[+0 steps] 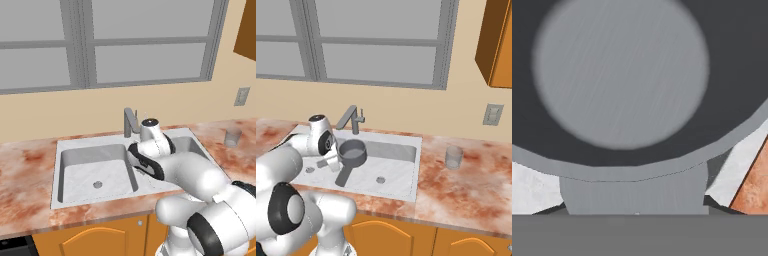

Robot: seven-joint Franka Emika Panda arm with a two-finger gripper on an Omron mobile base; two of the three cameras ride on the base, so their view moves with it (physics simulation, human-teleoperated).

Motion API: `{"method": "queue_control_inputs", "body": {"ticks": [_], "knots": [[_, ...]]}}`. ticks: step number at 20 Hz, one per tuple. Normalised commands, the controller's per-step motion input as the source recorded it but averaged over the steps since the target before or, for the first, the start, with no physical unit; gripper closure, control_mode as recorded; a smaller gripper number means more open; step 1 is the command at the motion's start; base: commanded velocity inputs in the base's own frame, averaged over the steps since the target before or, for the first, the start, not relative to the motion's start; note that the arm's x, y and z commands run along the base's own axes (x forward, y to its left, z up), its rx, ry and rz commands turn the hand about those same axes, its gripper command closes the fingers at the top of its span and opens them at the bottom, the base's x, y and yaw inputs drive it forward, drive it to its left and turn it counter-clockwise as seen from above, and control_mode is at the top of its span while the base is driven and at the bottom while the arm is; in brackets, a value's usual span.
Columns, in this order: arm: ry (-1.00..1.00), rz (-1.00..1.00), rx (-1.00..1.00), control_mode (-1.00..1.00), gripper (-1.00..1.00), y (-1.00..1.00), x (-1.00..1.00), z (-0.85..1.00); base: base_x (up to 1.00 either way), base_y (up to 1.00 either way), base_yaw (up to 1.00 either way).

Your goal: Move any existing items from the left basin to the right basin for drying. Then move the glass cup from the counter to the left basin of the sink for washing.

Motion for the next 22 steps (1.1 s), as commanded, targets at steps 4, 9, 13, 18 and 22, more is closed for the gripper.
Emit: {"method": "queue_control_inputs", "body": {"ticks": [4,9,13,18,22], "knots": [[0.04,0.00,0.04,-1.00,1.00,-0.66,0.01,0.00,0.00,0.00,0.00],[0.04,0.00,0.01,-1.00,1.00,-0.46,0.22,-0.12,0.00,0.00,0.00],[0.01,0.00,0.00,-1.00,1.00,-0.36,0.31,-0.23,0.00,0.00,0.00],[0.04,0.01,0.00,-1.00,1.00,-0.27,0.39,-0.20,0.00,0.00,0.00],[0.05,0.01,0.00,-1.00,1.00,-0.27,0.35,-0.16,0.00,0.00,0.00]]}}
